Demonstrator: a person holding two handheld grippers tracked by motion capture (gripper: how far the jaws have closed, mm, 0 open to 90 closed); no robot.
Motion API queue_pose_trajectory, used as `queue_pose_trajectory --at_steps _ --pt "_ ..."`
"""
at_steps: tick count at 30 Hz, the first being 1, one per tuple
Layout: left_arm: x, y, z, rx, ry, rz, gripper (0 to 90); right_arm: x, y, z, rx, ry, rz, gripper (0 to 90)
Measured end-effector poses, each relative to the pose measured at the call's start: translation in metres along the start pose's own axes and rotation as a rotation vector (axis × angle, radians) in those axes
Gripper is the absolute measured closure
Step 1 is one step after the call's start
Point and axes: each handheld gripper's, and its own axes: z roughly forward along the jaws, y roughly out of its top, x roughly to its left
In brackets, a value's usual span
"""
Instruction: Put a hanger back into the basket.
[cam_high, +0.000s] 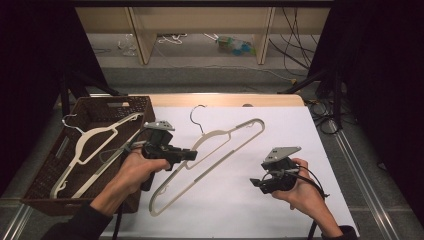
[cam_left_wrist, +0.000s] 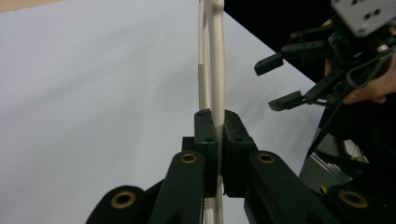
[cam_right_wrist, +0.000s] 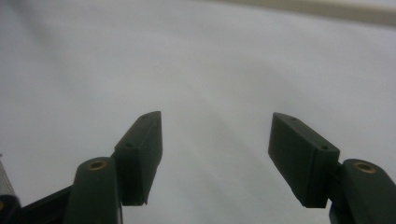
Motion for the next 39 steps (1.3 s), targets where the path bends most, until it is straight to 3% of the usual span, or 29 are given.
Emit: queue_pose_trajectory --at_steps 8,13,18,24,25,28,34,39 --pt "-0.008 0.006 -0.035 -0.058 0.015 -0.013 86.8 0.005 -0.003 0.006 0.023 0.025 -0.001 36.4" --pt "-0.003 0.008 -0.064 -0.11 0.027 -0.022 86.7 0.004 -0.005 0.009 0.015 0.018 0.007 36.3" --pt "0.007 0.006 -0.091 -0.152 0.055 -0.036 86.7 0.004 -0.004 0.011 0.019 0.021 0.014 33.6" --pt "0.02 0.002 -0.118 -0.193 0.081 -0.064 86.8 0.002 -0.006 0.014 -0.017 0.013 0.053 27.2" --pt "0.022 0.002 -0.122 -0.196 0.086 -0.069 86.8 0.002 -0.007 0.016 -0.043 -0.001 0.062 27.1" --pt "0.027 0.001 -0.134 -0.207 0.103 -0.091 86.7 0.001 -0.009 0.014 -0.025 0.009 0.061 27.1" --pt "0.045 0.0 -0.16 -0.225 0.154 -0.085 86.7 0.003 -0.012 0.014 -0.033 0.005 0.066 27.1" --pt "0.063 -0.007 -0.183 -0.258 0.193 -0.122 86.8 0.001 -0.015 0.012 -0.02 0.005 0.067 27.1"
